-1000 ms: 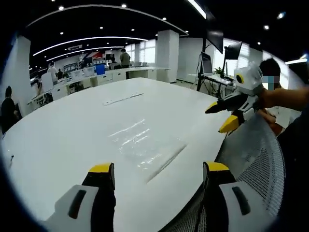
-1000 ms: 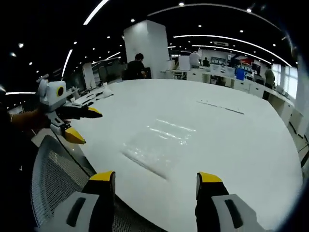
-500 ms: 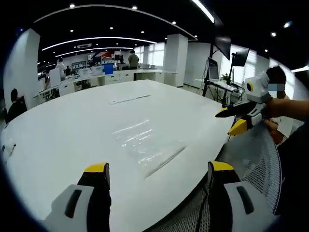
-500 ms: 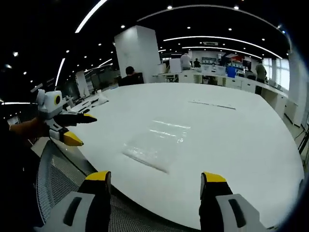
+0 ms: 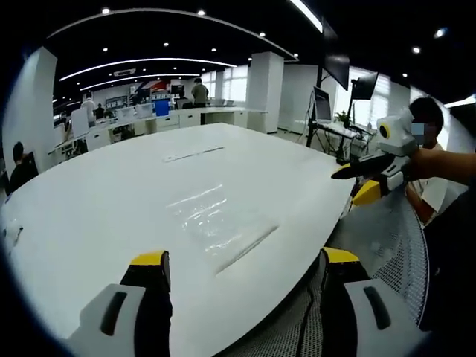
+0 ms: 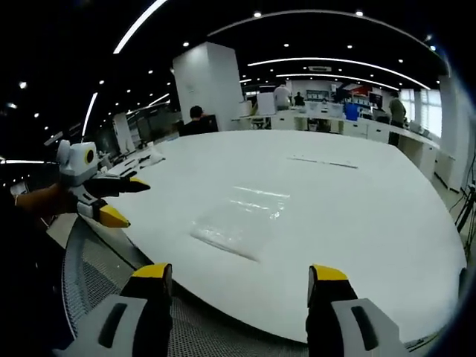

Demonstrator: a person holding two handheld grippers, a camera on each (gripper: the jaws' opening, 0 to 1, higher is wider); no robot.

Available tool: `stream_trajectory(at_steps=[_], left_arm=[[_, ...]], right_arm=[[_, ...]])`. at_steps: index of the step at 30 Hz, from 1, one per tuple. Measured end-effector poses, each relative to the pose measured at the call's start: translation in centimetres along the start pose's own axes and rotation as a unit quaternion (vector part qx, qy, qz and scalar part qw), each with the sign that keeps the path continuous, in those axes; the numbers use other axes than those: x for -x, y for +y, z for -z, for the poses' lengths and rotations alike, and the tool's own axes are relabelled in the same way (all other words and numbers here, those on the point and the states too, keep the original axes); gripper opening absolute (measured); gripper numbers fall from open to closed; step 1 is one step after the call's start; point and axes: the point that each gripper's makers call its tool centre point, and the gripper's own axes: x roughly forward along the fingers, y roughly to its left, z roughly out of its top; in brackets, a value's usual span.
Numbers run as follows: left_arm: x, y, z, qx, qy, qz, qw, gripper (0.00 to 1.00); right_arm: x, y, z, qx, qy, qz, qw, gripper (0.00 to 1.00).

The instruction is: Open the resealable bag by pulling the two sides of the seal apart until the entire bag opening is separated and visibly accessible.

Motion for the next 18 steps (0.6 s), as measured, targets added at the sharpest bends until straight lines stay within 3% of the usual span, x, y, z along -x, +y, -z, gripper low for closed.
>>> stream_trajectory(at_steps=[18], left_arm=[[0.18,-0.44,0.26,-0.001,0.004,0.008,1.0000,0.79]], right_arm=[[0.23,0.25,0.05,-0.004,-0.003,0.011,0.9999,0.73]])
